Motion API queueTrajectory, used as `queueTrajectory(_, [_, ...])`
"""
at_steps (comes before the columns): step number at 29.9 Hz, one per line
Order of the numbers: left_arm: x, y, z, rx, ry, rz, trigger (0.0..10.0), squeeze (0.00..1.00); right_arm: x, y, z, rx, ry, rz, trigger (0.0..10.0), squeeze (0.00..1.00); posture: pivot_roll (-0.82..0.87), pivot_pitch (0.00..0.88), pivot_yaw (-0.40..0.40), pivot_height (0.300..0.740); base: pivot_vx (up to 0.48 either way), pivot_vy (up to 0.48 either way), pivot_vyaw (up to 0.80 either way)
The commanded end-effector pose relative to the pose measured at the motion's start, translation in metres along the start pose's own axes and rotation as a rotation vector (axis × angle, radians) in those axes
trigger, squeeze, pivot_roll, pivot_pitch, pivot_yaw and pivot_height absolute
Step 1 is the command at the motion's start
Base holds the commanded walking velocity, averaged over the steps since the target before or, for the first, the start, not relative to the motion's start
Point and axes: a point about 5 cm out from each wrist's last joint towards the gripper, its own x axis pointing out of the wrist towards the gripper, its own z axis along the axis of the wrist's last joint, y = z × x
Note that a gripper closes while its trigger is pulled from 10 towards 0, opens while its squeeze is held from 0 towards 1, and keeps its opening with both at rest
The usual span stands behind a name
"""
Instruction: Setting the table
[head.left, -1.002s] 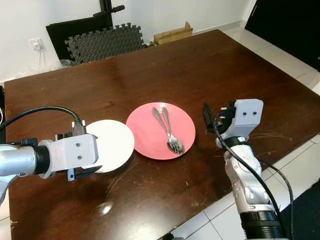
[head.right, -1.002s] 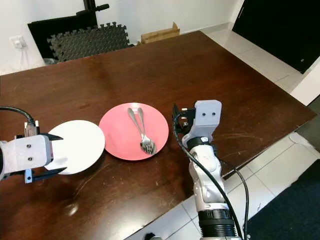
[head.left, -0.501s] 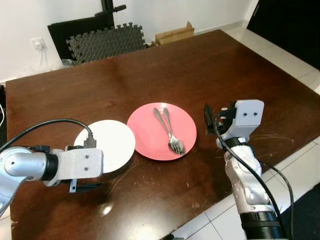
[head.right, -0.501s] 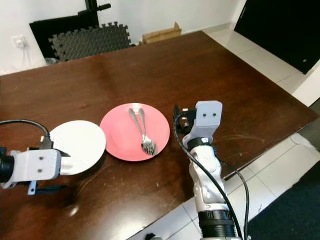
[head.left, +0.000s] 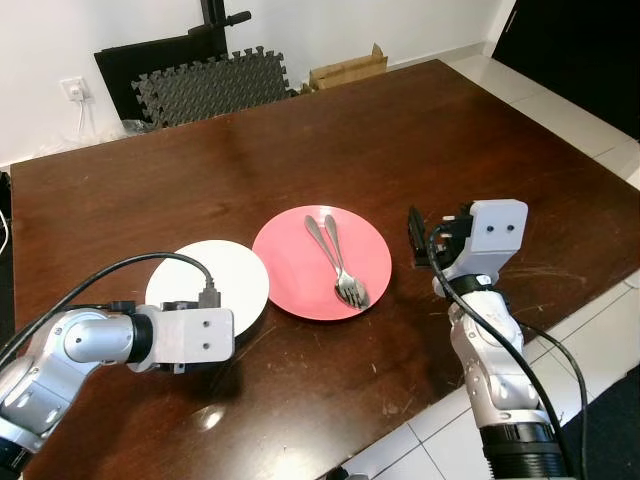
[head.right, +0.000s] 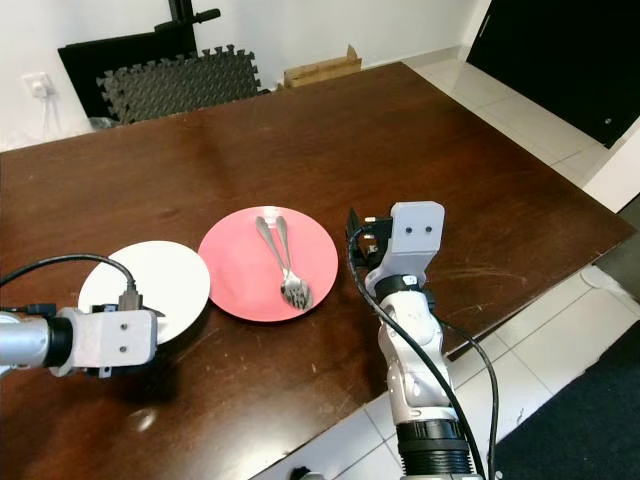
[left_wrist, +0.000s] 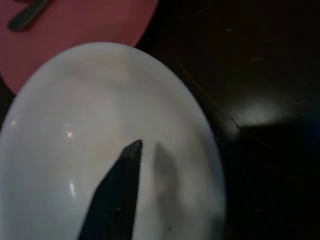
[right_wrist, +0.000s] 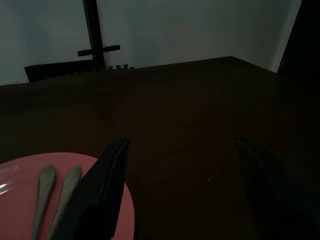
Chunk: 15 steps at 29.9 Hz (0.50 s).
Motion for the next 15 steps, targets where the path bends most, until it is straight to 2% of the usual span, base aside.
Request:
queueTrajectory(1, [0.000,-0.002,-0.001,0.006,0.005,-0.002,0.0,0.00,-0.003,-0.003,-0.004,0.005,0.020,-0.018,10.0,0.00,0.06,0.120,0.036,0.740,0.000,0.000,0.00])
queueTrajectory(6, [0.000,-0.005,-0.001,0.003,0.001,-0.004,0.0,0.00,-0.003,0.009,-0.001,0.061,0.014,0.087,10.0,0.00,0.07,0.121,0.035,0.740,0.000,0.000,0.00])
queueTrajectory(7, [0.001,-0.006,-0.002,0.003,0.002,-0.002,0.0,0.00,-0.006,0.020,-0.001,0.070,0.025,0.194,10.0,0.00,0.07,0.121,0.033,0.740,0.000,0.000,0.00])
queueTrajectory(9, [0.001,-0.006,-0.002,0.003,0.002,-0.002,0.0,0.00,-0.006,0.020,-0.001,0.070,0.025,0.194,10.0,0.00,0.07,0.121,0.033,0.740,0.000,0.000,0.00])
queueTrajectory(11, [0.001,-0.008,-0.002,0.006,0.003,-0.008,0.0,0.00,-0.012,0.034,-0.002,0.069,0.050,0.342,10.0,0.00,0.07,0.121,0.031,0.740,0.000,0.000,0.00])
queueTrajectory(12, [0.001,-0.008,-0.002,0.006,0.003,-0.008,0.0,0.00,-0.012,0.034,-0.002,0.069,0.050,0.342,10.0,0.00,0.07,0.121,0.031,0.740,0.000,0.000,0.00])
queueTrajectory(15, [0.001,-0.006,-0.003,0.024,0.010,0.003,0.0,0.00,-0.029,0.051,-0.006,0.052,0.116,0.575,10.0,0.00,0.06,0.118,0.029,0.740,0.000,0.000,0.00])
